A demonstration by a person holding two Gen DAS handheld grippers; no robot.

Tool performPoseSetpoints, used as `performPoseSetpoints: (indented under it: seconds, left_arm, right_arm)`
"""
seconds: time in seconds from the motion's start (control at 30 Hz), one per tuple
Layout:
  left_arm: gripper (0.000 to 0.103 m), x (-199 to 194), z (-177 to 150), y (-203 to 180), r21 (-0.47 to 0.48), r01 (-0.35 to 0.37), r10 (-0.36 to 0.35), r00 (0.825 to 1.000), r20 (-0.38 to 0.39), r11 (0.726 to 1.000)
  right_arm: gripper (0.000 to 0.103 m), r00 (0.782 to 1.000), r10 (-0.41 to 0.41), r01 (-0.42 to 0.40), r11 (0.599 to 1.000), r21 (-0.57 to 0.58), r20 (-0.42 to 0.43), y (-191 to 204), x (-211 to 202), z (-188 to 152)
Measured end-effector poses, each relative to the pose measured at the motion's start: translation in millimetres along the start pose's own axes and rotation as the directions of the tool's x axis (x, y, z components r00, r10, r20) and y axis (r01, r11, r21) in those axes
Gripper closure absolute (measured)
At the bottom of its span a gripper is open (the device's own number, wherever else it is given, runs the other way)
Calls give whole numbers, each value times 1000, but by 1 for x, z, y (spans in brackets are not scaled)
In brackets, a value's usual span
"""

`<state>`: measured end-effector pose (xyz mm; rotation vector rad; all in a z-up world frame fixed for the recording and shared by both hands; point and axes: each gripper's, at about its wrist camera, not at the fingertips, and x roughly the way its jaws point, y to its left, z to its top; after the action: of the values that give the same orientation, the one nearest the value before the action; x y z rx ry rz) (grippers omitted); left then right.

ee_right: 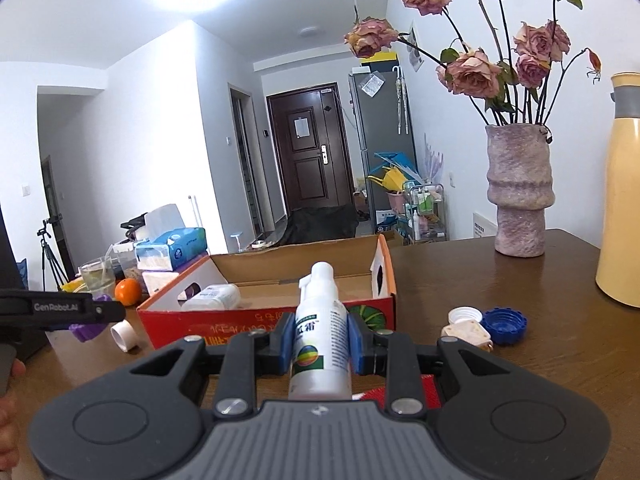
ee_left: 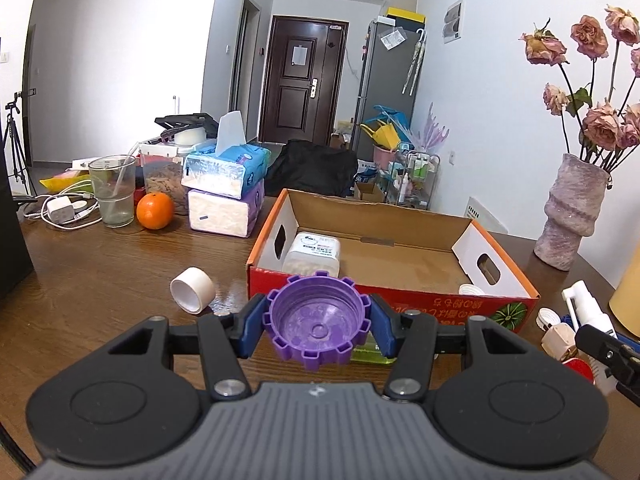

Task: Organize rigid objects
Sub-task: 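Carry the purple lid and white spray bottle over the red box with both tools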

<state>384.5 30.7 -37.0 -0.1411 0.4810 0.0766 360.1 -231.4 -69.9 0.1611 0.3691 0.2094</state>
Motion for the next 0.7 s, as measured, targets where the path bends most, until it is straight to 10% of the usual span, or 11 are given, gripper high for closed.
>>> performPoseSetpoints:
  seconds: [0.7]
  left_arm:
    - [48,41,26,-6,-38,10,-9,1000,15,999]
  right_arm:
    - [76,998,55,-55,998,-8,28,23,55,25]
